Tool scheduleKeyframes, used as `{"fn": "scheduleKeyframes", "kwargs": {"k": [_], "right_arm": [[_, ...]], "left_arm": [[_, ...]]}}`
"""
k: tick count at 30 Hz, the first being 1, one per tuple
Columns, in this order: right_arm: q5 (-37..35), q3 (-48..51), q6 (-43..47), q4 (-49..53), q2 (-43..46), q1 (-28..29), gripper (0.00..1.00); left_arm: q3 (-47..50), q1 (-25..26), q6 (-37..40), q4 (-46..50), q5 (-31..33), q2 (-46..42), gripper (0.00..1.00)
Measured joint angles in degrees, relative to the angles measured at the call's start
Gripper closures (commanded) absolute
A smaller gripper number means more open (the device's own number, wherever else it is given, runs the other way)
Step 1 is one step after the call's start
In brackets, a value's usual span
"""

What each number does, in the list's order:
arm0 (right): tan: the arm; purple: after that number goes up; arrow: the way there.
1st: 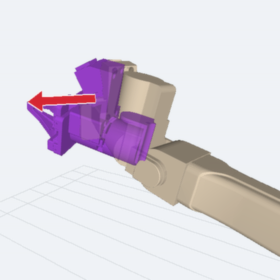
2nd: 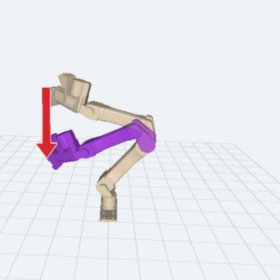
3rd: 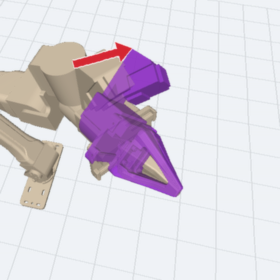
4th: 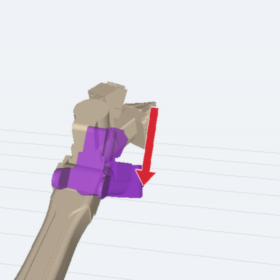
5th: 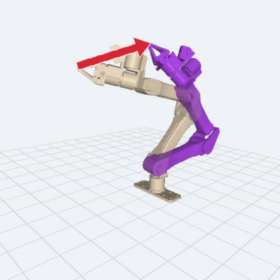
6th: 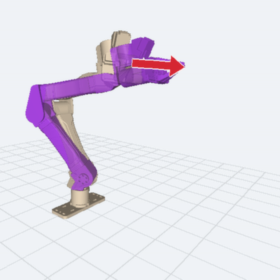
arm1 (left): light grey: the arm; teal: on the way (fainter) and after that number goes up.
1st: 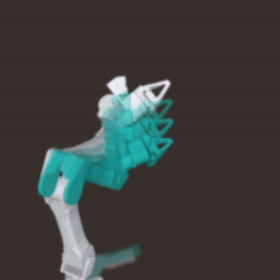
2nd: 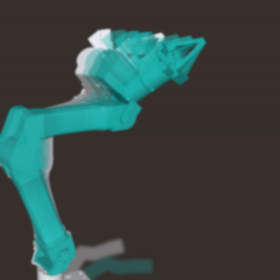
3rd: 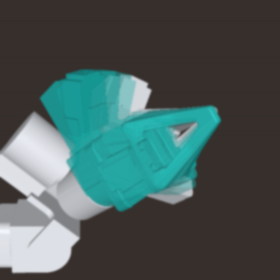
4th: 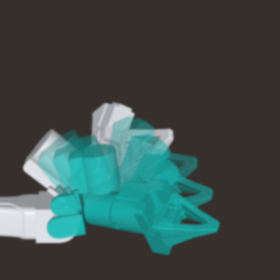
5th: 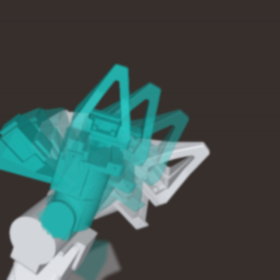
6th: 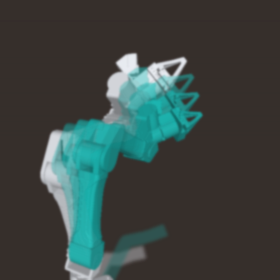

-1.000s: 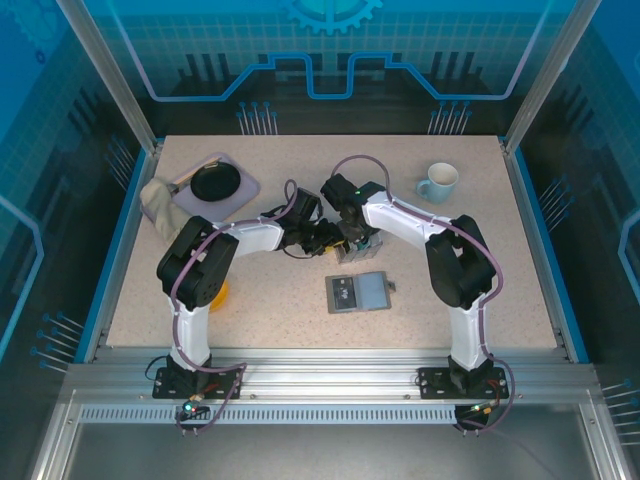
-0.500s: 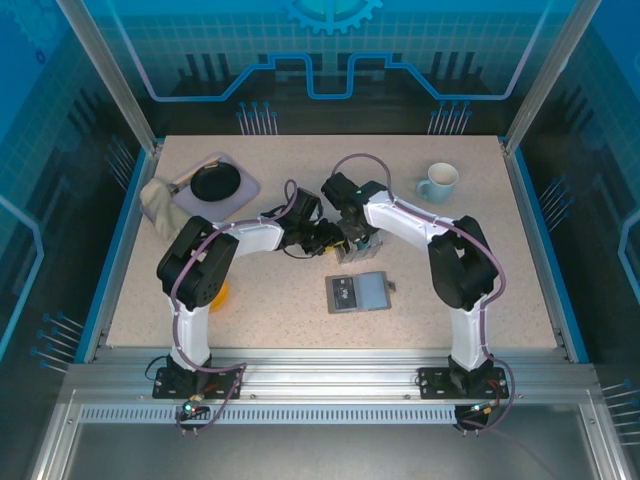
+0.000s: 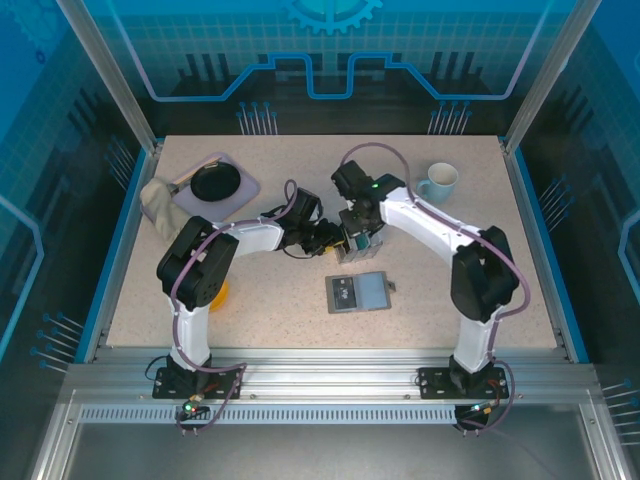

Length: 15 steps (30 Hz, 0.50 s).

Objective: Put the credit cards into the card holder

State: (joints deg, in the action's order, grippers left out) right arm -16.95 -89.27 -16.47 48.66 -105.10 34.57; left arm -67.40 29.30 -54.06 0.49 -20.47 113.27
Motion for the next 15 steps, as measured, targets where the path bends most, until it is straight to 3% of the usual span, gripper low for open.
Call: {"fn": "scheduleKeyframes", "kwargs": {"k": [8, 15], "right_arm": [[19.89, 11.98, -7.34, -8.11, 15.69, -10.45, 1.0], [37.27, 25.53, -17.42, -19.67, 25.57, -19.78, 1.0]], "left_arm": [[0.81, 0.0, 0.48, 1.92, 0.15, -3.17, 0.55], [3.19, 0.0, 1.4, 1.22, 0.44, -14.49, 0.4]]}}
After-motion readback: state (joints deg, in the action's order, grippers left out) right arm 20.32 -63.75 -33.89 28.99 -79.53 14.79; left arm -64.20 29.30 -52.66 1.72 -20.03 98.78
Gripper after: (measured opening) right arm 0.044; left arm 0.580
